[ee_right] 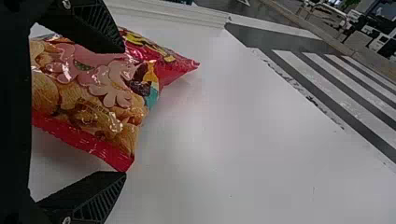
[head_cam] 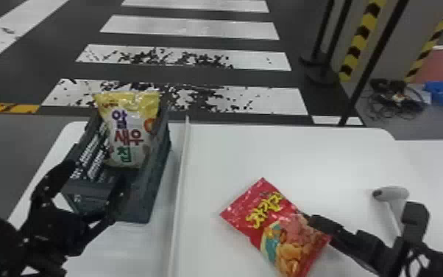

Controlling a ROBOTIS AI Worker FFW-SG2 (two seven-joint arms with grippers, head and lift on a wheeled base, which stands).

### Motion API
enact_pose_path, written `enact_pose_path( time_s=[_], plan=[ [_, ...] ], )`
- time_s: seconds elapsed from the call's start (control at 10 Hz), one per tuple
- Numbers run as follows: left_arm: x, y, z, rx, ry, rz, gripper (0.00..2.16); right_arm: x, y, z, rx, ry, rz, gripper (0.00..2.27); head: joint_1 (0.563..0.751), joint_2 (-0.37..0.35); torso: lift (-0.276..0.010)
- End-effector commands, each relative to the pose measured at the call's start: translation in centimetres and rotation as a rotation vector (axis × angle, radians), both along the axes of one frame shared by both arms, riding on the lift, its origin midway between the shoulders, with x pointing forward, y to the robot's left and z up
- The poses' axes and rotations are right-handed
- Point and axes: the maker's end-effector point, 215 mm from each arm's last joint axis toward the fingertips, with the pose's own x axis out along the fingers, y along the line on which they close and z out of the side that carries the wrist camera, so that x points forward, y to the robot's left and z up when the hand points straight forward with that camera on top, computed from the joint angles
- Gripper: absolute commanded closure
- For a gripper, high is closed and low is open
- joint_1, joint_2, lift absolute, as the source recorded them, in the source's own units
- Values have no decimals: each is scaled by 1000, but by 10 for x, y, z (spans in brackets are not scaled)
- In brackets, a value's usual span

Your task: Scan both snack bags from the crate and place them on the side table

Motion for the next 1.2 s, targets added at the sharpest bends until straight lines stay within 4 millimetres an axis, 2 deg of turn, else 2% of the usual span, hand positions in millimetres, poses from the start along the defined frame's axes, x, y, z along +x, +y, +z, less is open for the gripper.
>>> enact_pose_path(
  time_s=[0.0,0.4,0.8,0.9,1.0,1.1],
  plan=[
    [1,-1,-1,-1,2,-3,56,2,1,-3,-4,2,0,53,695,-45,-95],
    [1,-2,-1,-2,2,-4,60,2,-4,-6,-17,8,-8,49,695,-47,-95],
    [1,-2,-7,-1,13,-2,60,8,13,-10,21,13,17,134,695,-36,-95],
    [1,-1,-10,0,17,-1,60,7,13,-12,25,20,16,397,695,-30,-95],
    [2,1,-12,2,20,1,60,6,13,-14,19,25,21,1075,695,-29,-95],
    [2,1,-15,0,26,3,60,5,8,-19,-10,38,18,2037,695,-27,-95]
  ],
)
